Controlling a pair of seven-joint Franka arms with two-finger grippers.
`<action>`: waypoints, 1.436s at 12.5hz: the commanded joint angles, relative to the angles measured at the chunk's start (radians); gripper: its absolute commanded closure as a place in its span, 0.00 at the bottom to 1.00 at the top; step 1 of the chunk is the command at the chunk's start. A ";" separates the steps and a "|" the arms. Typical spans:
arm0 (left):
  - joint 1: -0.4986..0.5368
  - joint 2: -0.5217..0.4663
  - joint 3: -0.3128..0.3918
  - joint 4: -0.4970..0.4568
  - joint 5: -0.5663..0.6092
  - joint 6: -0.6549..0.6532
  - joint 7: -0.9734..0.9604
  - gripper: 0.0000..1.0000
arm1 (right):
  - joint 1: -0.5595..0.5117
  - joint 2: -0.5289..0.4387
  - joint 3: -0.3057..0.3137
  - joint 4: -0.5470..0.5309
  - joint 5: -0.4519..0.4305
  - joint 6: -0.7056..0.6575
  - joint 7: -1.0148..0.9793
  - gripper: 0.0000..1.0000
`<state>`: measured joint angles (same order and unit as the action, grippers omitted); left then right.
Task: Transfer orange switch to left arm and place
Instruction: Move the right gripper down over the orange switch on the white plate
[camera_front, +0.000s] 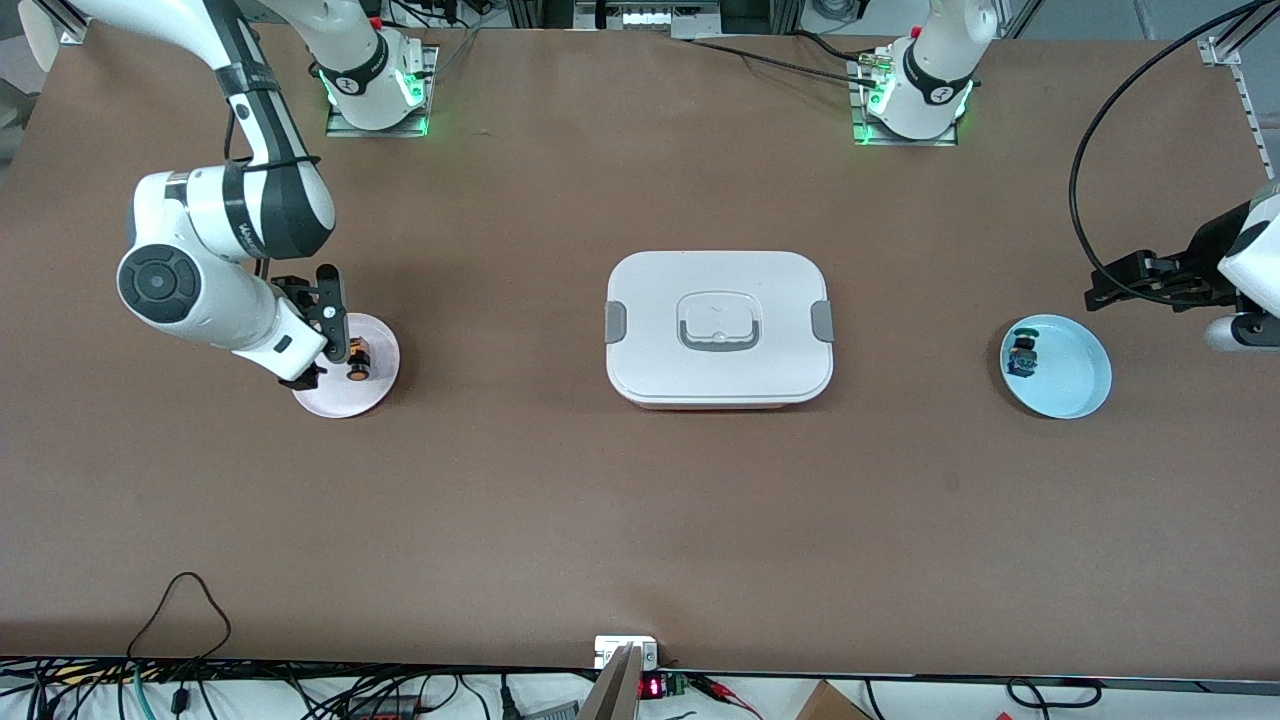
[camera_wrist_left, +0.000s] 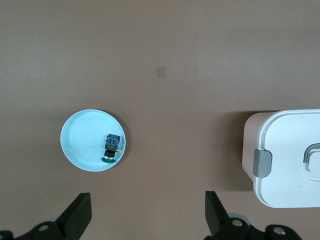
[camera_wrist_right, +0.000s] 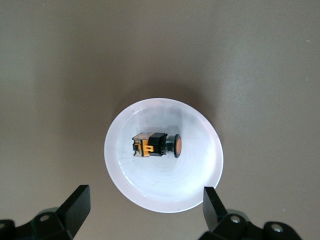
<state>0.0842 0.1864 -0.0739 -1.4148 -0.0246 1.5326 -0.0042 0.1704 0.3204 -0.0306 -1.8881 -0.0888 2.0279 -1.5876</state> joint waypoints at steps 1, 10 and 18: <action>0.008 -0.010 -0.007 0.007 -0.011 -0.028 0.020 0.00 | -0.005 0.020 -0.002 -0.012 -0.002 0.055 -0.067 0.00; -0.004 -0.005 -0.012 0.007 -0.008 0.000 0.023 0.00 | -0.019 0.055 -0.002 -0.132 0.021 0.284 -0.126 0.00; -0.012 -0.010 -0.040 0.002 0.032 0.021 0.023 0.00 | -0.020 0.078 -0.002 -0.210 0.020 0.425 -0.133 0.00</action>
<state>0.0733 0.1860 -0.0982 -1.4147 -0.0208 1.5605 0.0027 0.1589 0.4105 -0.0355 -2.0749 -0.0834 2.4273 -1.6933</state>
